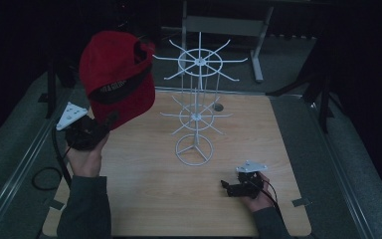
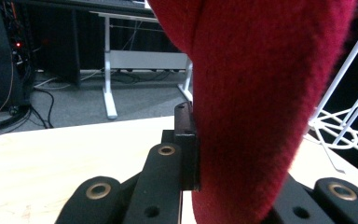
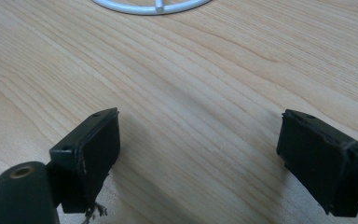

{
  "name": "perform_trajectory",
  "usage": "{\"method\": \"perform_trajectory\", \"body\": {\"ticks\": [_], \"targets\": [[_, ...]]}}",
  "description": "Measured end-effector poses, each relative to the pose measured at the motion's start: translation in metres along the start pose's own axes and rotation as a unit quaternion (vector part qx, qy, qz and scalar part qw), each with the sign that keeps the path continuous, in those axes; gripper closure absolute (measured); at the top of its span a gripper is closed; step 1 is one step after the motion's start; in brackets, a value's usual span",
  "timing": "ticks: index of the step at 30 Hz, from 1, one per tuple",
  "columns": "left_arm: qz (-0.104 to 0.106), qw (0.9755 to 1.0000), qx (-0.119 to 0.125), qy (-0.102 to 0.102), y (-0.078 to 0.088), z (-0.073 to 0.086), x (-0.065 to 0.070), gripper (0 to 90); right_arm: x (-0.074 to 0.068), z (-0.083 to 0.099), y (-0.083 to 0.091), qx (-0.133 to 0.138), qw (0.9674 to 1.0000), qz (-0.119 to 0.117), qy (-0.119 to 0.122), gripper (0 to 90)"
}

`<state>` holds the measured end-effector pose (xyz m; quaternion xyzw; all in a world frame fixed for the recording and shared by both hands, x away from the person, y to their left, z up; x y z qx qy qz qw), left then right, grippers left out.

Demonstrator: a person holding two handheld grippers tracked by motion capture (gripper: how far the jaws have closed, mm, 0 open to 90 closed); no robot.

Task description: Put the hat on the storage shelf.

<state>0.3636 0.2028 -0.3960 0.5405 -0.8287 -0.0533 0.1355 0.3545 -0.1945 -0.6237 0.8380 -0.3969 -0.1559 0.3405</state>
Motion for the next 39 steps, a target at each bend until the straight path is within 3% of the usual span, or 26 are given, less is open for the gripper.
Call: {"method": "perform_trajectory", "body": {"ticks": [39], "targets": [[0.018,0.9993,0.032,-0.001,0.008,-0.022,0.015,85.8,0.000,0.000,0.000,0.000,1.0000,0.000,0.000,13.1]]}}
Point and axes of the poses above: each handheld gripper's, and its own axes: y roughly backward along the jaws, z roughly out of its underside, x roughly to its right, the point moved 8 cm from there along -y, roughly forward along the jaws
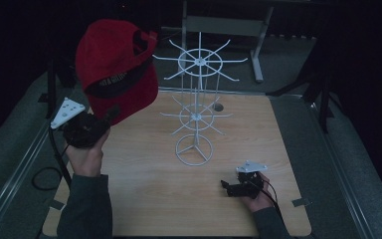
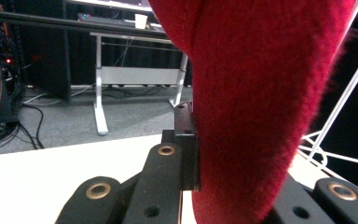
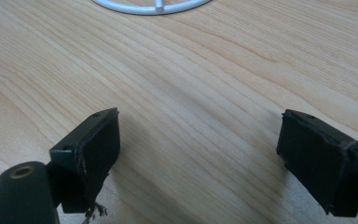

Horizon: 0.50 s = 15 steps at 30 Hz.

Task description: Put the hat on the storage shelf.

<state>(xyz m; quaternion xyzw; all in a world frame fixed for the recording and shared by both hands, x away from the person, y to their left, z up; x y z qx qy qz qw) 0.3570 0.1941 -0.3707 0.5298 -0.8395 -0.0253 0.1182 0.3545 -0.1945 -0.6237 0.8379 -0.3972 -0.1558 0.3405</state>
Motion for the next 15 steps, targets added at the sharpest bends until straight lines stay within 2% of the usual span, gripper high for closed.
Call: {"method": "perform_trajectory", "body": {"ticks": [15], "targets": [[0.011,0.9999,0.010,-0.002,0.0042,-0.0041,0.0072,85.7,0.0001,0.0001,0.0000,0.000,1.0000,0.000,0.000,13.1]]}}
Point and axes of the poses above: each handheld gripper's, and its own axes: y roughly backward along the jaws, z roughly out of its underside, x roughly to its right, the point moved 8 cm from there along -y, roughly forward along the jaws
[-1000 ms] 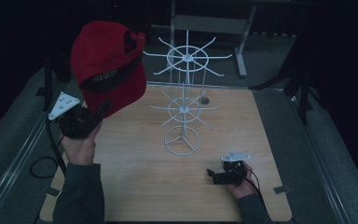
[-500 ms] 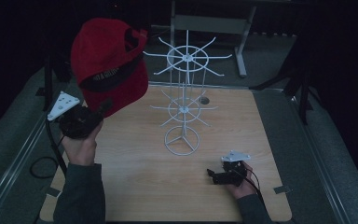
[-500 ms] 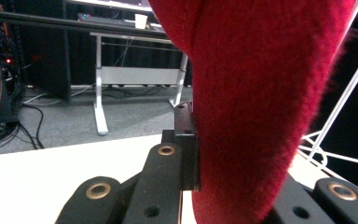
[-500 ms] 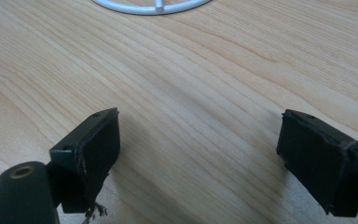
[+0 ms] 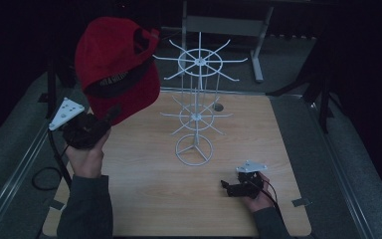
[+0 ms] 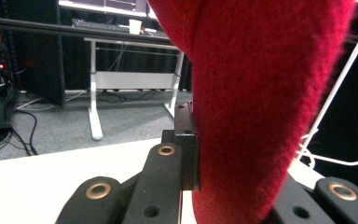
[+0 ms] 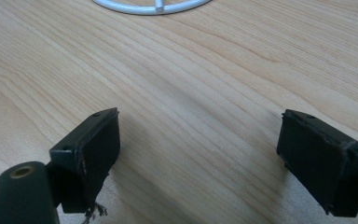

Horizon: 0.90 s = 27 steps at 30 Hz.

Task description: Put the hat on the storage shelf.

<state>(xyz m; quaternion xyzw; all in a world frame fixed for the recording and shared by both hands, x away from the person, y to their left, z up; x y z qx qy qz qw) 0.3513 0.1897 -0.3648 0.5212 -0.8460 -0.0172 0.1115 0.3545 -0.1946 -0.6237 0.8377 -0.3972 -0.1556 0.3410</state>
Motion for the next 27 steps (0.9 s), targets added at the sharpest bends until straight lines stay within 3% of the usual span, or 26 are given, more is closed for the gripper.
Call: {"method": "perform_trajectory", "body": {"ticks": [27], "targets": [[0.008,0.9999,-0.008,-0.001,-0.002,0.017,0.005,85.7,0.000,0.000,0.000,0.000,1.0000,0.000,0.001,13.1]]}}
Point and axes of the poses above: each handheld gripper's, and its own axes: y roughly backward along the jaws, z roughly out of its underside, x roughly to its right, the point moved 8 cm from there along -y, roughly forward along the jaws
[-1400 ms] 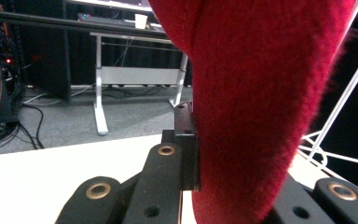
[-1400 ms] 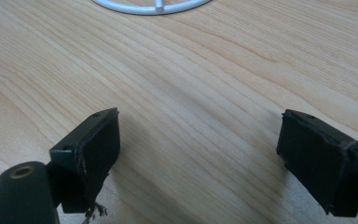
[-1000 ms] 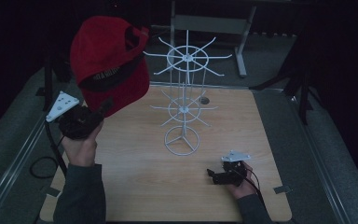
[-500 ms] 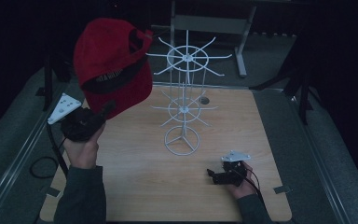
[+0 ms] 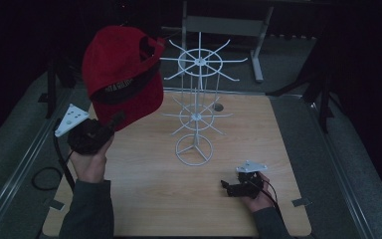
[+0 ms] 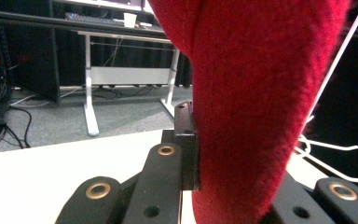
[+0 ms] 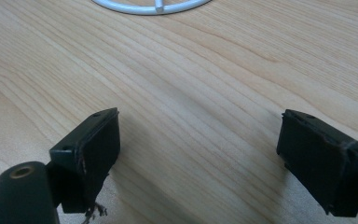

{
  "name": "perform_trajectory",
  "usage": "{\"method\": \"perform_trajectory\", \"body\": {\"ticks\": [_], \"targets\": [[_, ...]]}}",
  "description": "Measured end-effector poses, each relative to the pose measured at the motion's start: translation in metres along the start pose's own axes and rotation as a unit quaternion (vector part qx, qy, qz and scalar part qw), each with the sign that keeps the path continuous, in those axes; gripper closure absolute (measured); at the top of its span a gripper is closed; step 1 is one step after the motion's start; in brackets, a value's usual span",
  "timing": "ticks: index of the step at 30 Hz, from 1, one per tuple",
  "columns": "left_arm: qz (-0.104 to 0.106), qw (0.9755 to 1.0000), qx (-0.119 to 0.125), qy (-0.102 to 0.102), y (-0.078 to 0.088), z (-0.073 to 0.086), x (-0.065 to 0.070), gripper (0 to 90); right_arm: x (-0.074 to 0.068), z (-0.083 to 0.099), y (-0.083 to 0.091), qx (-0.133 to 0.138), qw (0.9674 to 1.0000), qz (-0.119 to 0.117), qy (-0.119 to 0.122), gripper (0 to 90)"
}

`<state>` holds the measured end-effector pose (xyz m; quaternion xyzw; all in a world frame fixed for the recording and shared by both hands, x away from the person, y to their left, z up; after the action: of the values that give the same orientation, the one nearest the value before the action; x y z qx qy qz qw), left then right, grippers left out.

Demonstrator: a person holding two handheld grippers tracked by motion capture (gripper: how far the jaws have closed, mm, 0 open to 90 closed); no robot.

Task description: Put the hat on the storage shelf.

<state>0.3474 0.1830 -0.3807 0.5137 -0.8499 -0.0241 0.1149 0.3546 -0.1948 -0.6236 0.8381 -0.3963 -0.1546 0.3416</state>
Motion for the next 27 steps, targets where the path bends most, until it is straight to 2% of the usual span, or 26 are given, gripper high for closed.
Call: {"method": "perform_trajectory", "body": {"ticks": [10,16,27], "targets": [[0.001,1.0000,-0.004,0.001,-0.002,0.007,0.000,85.6,0.000,0.000,0.000,0.000,1.0000,0.000,0.000,13.1],[0.008,0.9999,-0.007,0.008,-0.003,0.014,0.000,85.7,0.000,0.000,0.000,0.000,1.0000,0.000,0.000,13.1],[0.013,0.9997,-0.018,0.008,-0.007,0.033,-0.001,85.6,0.000,0.000,0.000,0.000,1.0000,0.001,0.000,13.1]]}}
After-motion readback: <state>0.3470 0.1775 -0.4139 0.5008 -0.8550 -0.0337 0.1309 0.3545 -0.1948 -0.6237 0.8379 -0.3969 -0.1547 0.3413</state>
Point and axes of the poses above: each handheld gripper's, and its own axes: y roughly backward along the jaws, z roughly out of its underside, x roughly to its right, the point moved 8 cm from there along -y, roughly forward along the jaws
